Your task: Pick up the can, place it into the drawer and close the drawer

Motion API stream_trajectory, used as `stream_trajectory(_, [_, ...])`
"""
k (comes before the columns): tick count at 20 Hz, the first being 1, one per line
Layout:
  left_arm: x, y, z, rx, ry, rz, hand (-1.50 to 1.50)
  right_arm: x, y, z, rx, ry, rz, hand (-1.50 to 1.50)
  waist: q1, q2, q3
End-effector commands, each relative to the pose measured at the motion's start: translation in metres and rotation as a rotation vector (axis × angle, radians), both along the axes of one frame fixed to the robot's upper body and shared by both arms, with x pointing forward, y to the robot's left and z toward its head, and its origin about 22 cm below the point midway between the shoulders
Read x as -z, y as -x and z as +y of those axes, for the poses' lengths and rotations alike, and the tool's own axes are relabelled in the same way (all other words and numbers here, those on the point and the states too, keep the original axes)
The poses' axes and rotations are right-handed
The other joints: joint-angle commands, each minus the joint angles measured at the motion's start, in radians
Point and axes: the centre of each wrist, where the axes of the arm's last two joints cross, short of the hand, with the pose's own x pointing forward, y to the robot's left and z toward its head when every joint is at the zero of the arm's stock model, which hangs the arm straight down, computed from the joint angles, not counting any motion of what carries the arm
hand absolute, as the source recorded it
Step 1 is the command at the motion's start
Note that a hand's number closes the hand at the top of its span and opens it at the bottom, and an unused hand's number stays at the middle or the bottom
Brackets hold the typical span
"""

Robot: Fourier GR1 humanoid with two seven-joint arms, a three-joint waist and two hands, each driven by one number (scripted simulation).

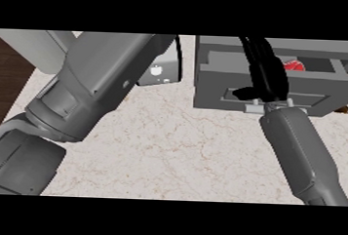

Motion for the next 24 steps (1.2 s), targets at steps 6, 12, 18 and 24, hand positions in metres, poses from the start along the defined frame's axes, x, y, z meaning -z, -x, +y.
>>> stream_trajectory(6, [0.012,-0.001,0.023,-0.004,-0.008,0.012,-1.50,-0.003,-0.040,0.012,0.097,0.005,-0.129,-1.50,0.034,0.003,0.000])
stream_trajectory(12, [0.025,-0.005,0.057,-0.016,-0.024,0.014,-1.50,-0.026,-0.059,0.013,0.114,0.022,-0.166,-1.50,0.049,0.005,0.000])
stream_trajectory(18, [0.009,0.000,0.064,0.013,-0.021,0.034,-1.50,-0.043,-0.070,0.021,0.108,0.042,-0.192,-1.50,0.062,0.009,0.000])
stream_trajectory(24, [0.033,0.006,0.079,0.027,-0.020,0.036,-1.50,-0.076,-0.081,0.019,0.101,-0.052,-0.204,-1.50,0.084,0.010,0.001])
